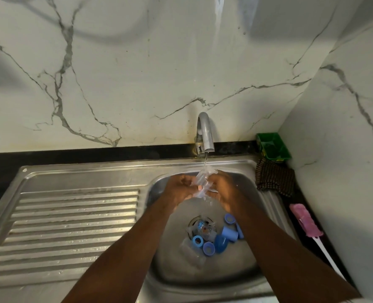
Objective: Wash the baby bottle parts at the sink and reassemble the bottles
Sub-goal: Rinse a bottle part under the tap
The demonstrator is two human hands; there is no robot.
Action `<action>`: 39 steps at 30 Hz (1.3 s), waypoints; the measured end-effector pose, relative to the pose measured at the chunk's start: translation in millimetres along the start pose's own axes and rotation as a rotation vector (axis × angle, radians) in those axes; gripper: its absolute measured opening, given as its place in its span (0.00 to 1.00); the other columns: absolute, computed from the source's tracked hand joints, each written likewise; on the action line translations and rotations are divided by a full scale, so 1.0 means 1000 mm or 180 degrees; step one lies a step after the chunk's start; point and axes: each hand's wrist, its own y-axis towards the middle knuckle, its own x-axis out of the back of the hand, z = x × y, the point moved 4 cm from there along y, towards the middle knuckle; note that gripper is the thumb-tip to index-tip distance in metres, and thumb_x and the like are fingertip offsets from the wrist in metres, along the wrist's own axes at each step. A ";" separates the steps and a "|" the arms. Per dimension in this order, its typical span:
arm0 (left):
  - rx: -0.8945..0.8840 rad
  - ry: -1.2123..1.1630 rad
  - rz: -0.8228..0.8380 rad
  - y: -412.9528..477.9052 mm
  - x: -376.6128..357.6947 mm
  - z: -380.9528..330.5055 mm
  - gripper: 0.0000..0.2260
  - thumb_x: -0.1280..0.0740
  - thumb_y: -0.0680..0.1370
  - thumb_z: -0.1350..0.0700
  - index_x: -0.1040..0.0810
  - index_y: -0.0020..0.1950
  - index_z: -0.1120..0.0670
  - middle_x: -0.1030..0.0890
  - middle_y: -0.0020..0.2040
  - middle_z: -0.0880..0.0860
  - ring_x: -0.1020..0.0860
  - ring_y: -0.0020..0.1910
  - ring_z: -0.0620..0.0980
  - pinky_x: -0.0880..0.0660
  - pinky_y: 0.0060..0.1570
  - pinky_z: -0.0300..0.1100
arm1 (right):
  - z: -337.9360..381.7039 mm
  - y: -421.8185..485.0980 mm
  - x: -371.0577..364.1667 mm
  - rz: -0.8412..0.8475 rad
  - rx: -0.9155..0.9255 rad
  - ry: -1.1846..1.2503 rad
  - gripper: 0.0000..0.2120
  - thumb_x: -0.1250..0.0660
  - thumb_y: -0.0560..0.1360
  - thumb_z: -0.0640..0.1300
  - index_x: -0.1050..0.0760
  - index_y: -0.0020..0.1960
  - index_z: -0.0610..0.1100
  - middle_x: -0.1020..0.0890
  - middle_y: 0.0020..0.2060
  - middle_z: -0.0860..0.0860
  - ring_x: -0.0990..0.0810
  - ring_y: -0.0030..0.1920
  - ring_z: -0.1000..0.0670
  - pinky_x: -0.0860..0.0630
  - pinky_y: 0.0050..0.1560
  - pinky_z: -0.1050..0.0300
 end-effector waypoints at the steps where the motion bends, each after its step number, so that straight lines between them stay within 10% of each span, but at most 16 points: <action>1: -0.0043 0.0330 -0.0088 0.001 0.001 0.001 0.12 0.22 0.72 0.55 0.19 0.53 0.54 0.15 0.46 0.51 0.17 0.47 0.48 0.19 0.51 0.44 | -0.001 -0.001 0.001 -0.0022 -0.0039 -0.0165 0.13 0.36 0.80 0.41 0.23 0.63 0.40 0.18 0.57 0.39 0.19 0.57 0.39 0.22 0.60 0.40; 4: -0.0268 0.0988 -0.0279 -0.002 0.001 0.000 0.13 0.20 0.69 0.52 0.23 0.45 0.50 0.18 0.42 0.49 0.20 0.41 0.44 0.24 0.40 0.36 | -0.005 -0.004 -0.001 0.0053 0.0054 -0.0400 0.17 0.30 0.77 0.44 0.26 0.65 0.44 0.18 0.58 0.44 0.19 0.58 0.43 0.21 0.59 0.42; 13: -0.0566 0.0925 0.0072 -0.002 0.014 0.016 0.07 0.27 0.75 0.66 0.19 0.50 0.57 0.16 0.52 0.58 0.16 0.49 0.54 0.17 0.50 0.52 | 0.005 -0.004 0.002 -0.0095 0.0513 -0.1495 0.23 0.24 0.70 0.33 0.24 0.63 0.41 0.18 0.57 0.44 0.20 0.58 0.44 0.24 0.64 0.46; 20: -0.0011 0.0003 -0.0548 -0.003 0.027 0.035 0.07 0.34 0.81 0.57 0.20 0.58 0.55 0.17 0.54 0.56 0.18 0.53 0.54 0.20 0.55 0.52 | 0.039 -0.015 -0.011 -0.0697 0.1601 -0.1729 0.24 0.25 0.72 0.41 0.28 0.66 0.48 0.22 0.54 0.55 0.23 0.53 0.54 0.26 0.54 0.59; 39: -0.0501 0.0209 -0.0954 0.017 0.039 0.048 0.04 0.35 0.75 0.40 0.20 0.45 0.33 0.16 0.44 0.47 0.17 0.48 0.50 0.20 0.56 0.58 | 0.033 -0.018 -0.018 -0.0779 0.1424 -0.1744 0.23 0.25 0.72 0.40 0.28 0.65 0.46 0.21 0.55 0.53 0.22 0.55 0.52 0.25 0.53 0.59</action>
